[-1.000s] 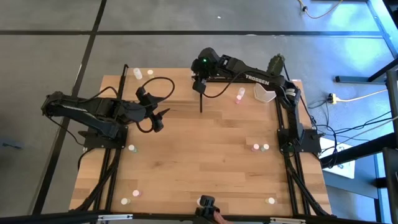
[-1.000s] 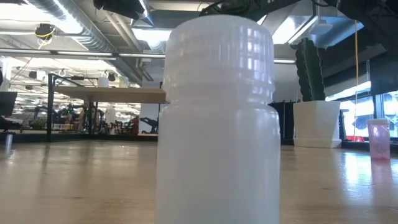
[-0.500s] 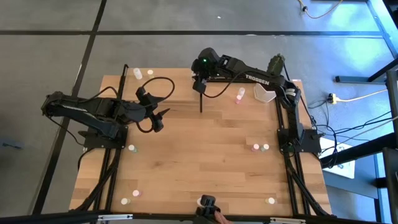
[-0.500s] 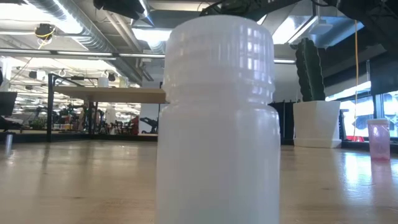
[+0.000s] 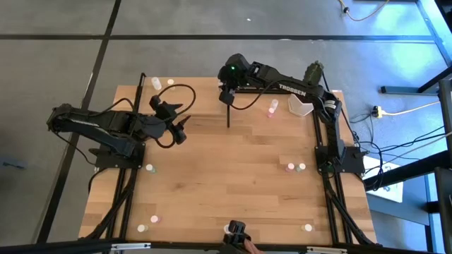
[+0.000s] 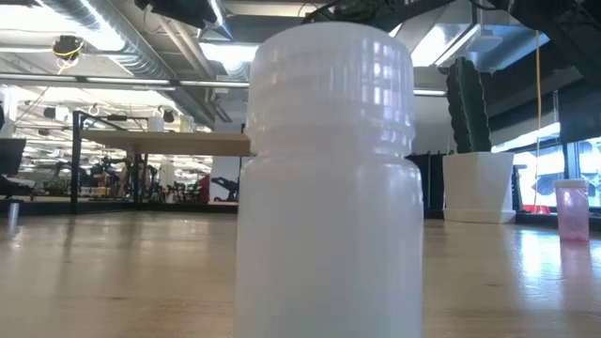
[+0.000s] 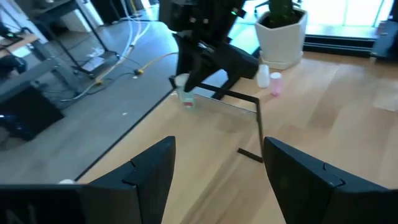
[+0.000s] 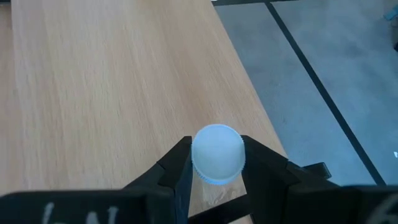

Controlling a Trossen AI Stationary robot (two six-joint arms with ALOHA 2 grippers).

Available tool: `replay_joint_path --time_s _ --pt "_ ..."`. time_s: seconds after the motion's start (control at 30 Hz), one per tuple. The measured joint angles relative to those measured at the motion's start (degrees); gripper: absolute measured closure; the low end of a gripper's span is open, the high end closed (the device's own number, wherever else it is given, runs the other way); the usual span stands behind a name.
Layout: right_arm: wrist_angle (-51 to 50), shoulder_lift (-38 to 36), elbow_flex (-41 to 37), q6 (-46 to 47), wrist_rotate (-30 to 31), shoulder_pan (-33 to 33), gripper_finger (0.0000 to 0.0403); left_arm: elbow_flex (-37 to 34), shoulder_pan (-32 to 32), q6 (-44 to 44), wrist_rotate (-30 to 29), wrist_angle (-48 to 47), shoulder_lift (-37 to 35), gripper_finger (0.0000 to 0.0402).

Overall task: Pick and place medicine bottles onto shelf by color
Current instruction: Put the middle green pill bottle on the shelf

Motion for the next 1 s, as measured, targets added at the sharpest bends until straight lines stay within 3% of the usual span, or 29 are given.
replay_joint_path --time_s 0.5,1.0 --pt "0.01 0.0 0.0 -0.13 -0.05 0.02 0.0261 0.0 0.0 -0.06 -0.41 0.02 0.0 0.0166" --pt "0.01 0.0 0.0 -0.09 -0.18 0.0 0.0271 0.0 0.0 -0.07 -0.43 0.02 0.0 0.0166"
